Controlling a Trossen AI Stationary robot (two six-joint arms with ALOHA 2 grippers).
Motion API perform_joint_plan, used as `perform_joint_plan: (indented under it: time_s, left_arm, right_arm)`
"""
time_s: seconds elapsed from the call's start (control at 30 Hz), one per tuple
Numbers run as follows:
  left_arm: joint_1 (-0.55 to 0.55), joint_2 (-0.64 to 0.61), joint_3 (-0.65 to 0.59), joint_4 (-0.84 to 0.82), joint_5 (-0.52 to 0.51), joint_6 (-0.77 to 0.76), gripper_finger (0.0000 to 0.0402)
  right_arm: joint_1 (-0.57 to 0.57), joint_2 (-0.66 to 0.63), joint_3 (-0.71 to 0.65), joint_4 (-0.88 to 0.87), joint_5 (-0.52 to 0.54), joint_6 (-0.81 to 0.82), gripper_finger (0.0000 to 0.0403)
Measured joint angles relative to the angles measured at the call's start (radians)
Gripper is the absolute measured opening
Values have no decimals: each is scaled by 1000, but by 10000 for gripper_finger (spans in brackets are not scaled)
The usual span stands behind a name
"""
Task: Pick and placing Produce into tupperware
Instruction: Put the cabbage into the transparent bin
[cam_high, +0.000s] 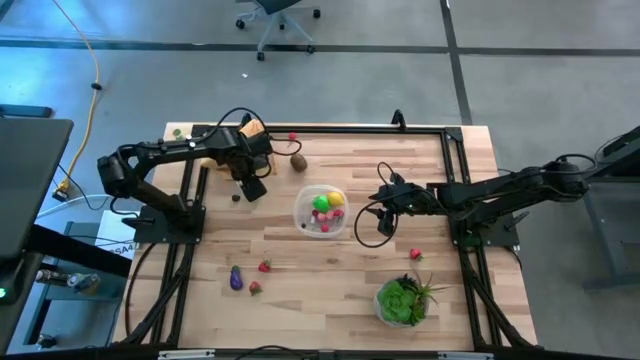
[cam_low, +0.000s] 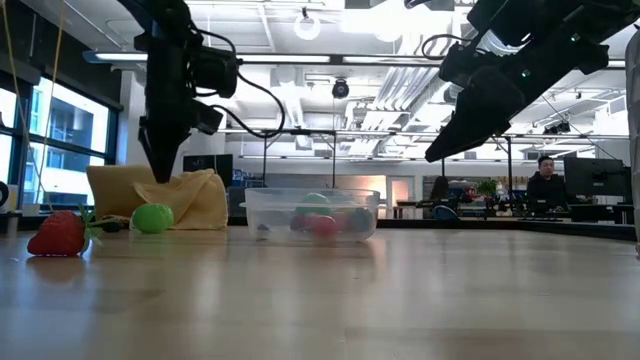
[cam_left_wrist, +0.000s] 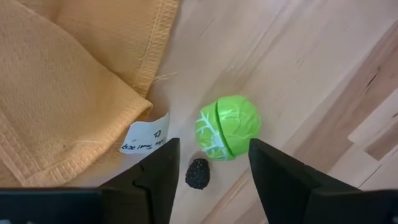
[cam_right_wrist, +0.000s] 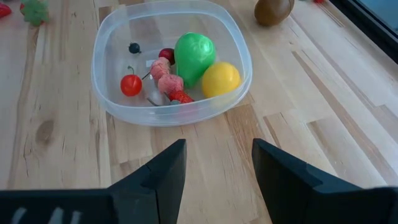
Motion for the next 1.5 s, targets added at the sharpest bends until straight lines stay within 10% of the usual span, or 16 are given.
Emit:
perform_joint_plan:
  time_s: [0.47,1.5]
  left_arm:
    - [0,22,-1,8,15,-171,272]
    - [-6,142,-148,234,104,-230,278]
  right_arm:
    - [0,0,0,0,0,0,176]
    - [0,0,0,0,0,0,176]
